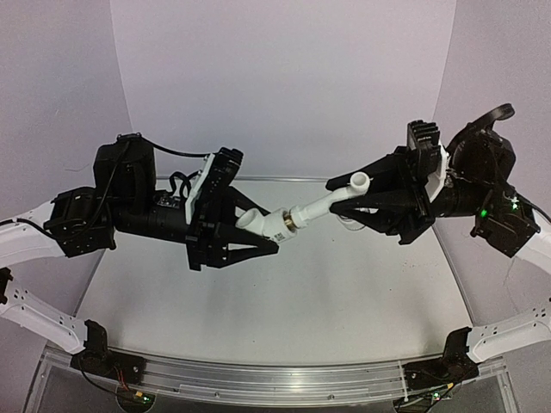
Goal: Install the water faucets
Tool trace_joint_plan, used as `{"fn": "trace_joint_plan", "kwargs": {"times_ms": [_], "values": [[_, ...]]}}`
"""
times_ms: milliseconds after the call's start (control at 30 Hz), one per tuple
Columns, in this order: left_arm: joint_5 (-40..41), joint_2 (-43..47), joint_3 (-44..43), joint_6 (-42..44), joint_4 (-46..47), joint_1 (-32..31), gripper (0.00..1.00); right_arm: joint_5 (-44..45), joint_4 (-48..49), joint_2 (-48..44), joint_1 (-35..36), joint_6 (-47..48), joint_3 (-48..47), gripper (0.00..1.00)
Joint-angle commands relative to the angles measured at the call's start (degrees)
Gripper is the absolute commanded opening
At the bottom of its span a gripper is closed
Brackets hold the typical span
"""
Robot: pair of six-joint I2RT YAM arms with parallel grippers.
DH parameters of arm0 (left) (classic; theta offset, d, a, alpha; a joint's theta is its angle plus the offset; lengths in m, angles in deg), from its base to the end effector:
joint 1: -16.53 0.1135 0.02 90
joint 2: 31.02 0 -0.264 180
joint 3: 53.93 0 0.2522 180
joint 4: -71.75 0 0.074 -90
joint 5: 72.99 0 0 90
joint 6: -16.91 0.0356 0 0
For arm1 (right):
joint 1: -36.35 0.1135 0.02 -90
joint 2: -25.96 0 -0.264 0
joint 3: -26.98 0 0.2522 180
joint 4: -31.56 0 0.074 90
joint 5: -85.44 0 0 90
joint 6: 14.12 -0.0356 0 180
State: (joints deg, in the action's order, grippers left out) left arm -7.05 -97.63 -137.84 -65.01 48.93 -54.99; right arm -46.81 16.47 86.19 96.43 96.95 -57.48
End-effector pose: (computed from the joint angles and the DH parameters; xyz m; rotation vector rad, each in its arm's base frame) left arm 0.0693 -0.2531 0.4206 1.3945 1.1393 -1.1645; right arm 0.0880 0.2009 0.4621 -1.4003 0.6539 1.0642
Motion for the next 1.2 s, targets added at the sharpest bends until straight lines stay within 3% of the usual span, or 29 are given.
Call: {"fn": "trace_joint_plan", "kwargs": {"times_ms": [0, 233, 467, 500, 633, 767, 900, 1167], "values": [[3.12, 0.26, -2.3, 2.32, 2.08, 0.11, 0.19, 6.75, 6.7, 0.55, 0.13, -10.4, -0.49, 0.0], [14.08, 2.52, -0.57, 9.32, 3.47, -1.2, 0.0, 15.26, 6.42, 0.79, 0.17, -26.21, 1.44, 0.0], [26.73, 3.51, 1.33, 15.64, 4.67, -3.25, 0.0, 24.51, 3.44, 0.59, -0.06, -35.51, 3.22, 0.0], [27.38, 3.37, 1.23, 15.64, 4.42, -3.27, 0.0, 24.66, 3.27, 0.59, -0.17, -35.74, 3.31, 0.06], [28.45, 2.4, 0.05, 12.44, 1.86, -3.18, 0.0, 24.87, 3.11, 0.59, -0.66, -34.41, 2.35, 0.54], [27.6, 2.5, -0.56, 7.57, -1.06, -2.81, 0.0, 25.19, 2.96, 0.19, -0.79, -29.61, 0.58, 0.96], [24.46, 3.39, -0.68, 1.85, -3.96, -1.44, 0.0, 25.75, 2.45, -1.19, -0.78, -19.08, -1.35, 0.98], [15.46, 2.23, -3.85, -8.48, -11.47, 0.94, 0.0, 18.11, -4.96, -9.41, -0.75, 14.12, 1.05, 0.98]]}}
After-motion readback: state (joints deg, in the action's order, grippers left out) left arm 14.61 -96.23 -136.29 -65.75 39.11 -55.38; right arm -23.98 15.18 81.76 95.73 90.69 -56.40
